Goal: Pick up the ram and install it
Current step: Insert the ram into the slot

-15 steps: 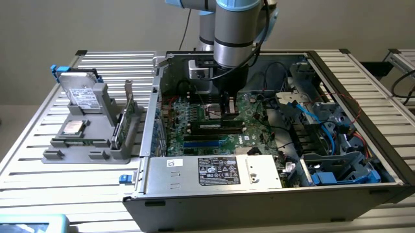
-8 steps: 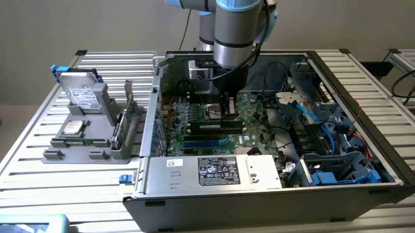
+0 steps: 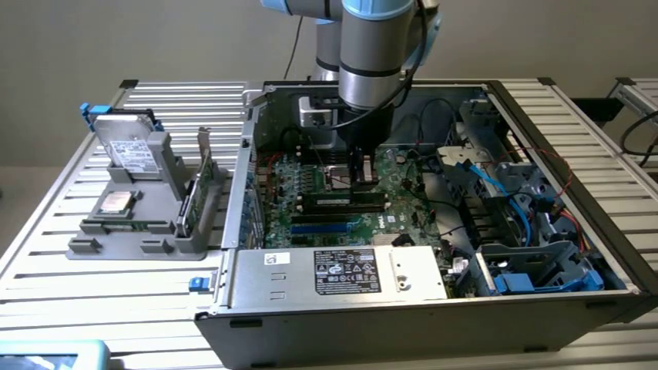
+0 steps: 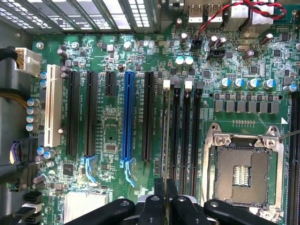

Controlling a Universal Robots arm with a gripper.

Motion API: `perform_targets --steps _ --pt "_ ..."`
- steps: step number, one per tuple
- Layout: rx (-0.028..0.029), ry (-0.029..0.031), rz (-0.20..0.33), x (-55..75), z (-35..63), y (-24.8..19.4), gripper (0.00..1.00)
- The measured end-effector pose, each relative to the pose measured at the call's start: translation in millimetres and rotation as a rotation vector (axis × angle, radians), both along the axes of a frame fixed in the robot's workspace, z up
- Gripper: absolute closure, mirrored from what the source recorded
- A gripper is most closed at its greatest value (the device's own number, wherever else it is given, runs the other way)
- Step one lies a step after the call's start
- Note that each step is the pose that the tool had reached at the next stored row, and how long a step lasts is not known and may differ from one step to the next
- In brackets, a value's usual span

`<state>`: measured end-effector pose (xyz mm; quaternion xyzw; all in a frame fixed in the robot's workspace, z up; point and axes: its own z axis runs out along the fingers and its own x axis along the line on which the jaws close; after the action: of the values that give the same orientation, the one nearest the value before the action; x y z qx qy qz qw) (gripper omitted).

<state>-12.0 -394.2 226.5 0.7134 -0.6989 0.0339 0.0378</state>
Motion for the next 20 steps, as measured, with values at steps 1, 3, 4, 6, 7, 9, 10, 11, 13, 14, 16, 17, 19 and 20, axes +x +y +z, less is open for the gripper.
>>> perform_targets --steps 1,3,4,6,7,9,10,11,13,14,16,17,19,20 --pt "0.0 0.0 0.0 0.0 -0.1 0.0 0.87" --pt "-0.0001 0.0001 0.0 0.0 -0.4 0.2 0.87" --pt "-0.0001 0.0001 0.0 0.0 -0.6 0.3 0.87" --pt "-0.0002 0.0001 0.0 -0.1 -1.0 0.7 0.87" --pt "-0.0002 0.0001 0.0 -0.1 -1.2 0.8 0.87" --pt "-0.0002 0.0001 0.0 -0.1 -1.6 1.2 0.87" --pt "-0.0001 0.0 0.0 -0.1 -1.9 1.7 0.87" --pt "-0.0001 0.0 0.0 -0.1 -2.0 2.3 0.87" --pt "-0.0001 0.0 0.0 0.0 -2.1 2.5 0.87" --pt "-0.0001 0.0001 0.0 0.0 -2.1 2.5 0.87" --pt "-0.0002 0.0 0.0 0.0 -2.1 2.6 0.87" --pt "-0.0003 0.0001 0.0 0.0 -2.1 2.6 0.87" --pt "-0.0015 0.0001 0.0 0.0 -2.2 2.7 0.87" --pt "-0.0028 0.0001 0.0 0.0 -2.2 2.6 0.87"
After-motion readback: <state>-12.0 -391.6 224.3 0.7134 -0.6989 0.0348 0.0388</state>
